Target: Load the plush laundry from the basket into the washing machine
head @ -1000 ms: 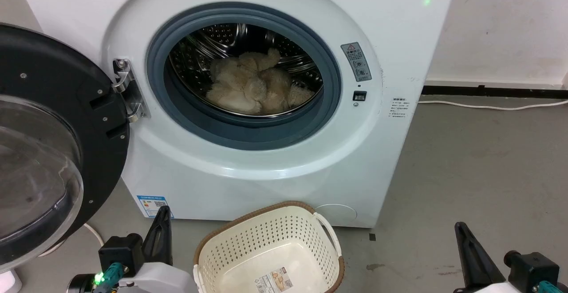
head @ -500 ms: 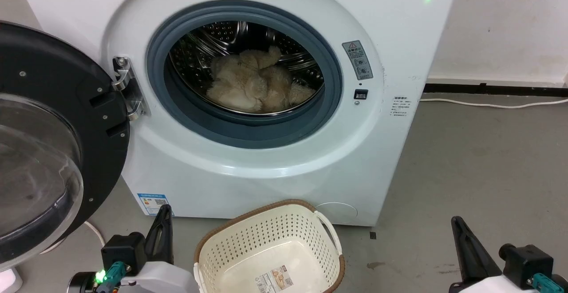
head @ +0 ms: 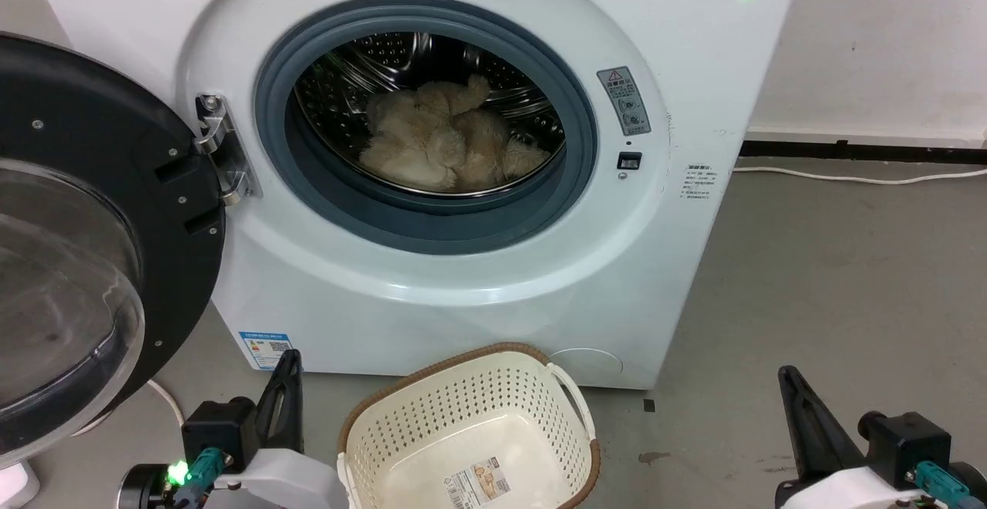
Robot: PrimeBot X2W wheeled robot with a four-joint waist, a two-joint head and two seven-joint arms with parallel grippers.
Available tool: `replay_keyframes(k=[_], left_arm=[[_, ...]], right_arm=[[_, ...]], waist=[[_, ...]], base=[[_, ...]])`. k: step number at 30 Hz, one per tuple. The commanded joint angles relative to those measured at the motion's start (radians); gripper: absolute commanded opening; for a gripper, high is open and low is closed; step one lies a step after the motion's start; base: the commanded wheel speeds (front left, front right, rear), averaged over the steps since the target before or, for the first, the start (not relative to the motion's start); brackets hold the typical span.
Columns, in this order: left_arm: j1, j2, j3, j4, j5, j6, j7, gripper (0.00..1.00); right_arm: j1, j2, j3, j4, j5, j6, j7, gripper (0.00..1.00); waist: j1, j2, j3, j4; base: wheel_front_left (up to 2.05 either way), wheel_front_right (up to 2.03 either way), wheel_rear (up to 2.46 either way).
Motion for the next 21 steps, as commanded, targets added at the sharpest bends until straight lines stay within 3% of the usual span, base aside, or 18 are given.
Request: replay_keyframes(k=[1, 21], left_arm=[[-0.013, -0.008, 0.008, -0.004, 0.015, -0.008, 0.002, 0.0], [-0.019, -0.041, 0.043, -0.005, 0.077, -0.042, 0.017, 0.0]], right_arm=[[-0.021, -0.001, 0.003, 0.0, -0.01, 0.0, 0.004, 0.0], [-0.047, -0.001, 0.012, 0.001, -0.04, 0.001, 0.024, 0.0]], waist=[[0.0, 0.0, 0.001, 0.0], [0.0, 0.0, 0.01, 0.003]], base=[[0.0, 0.0, 0.0], [0.0, 0.0, 0.0]])
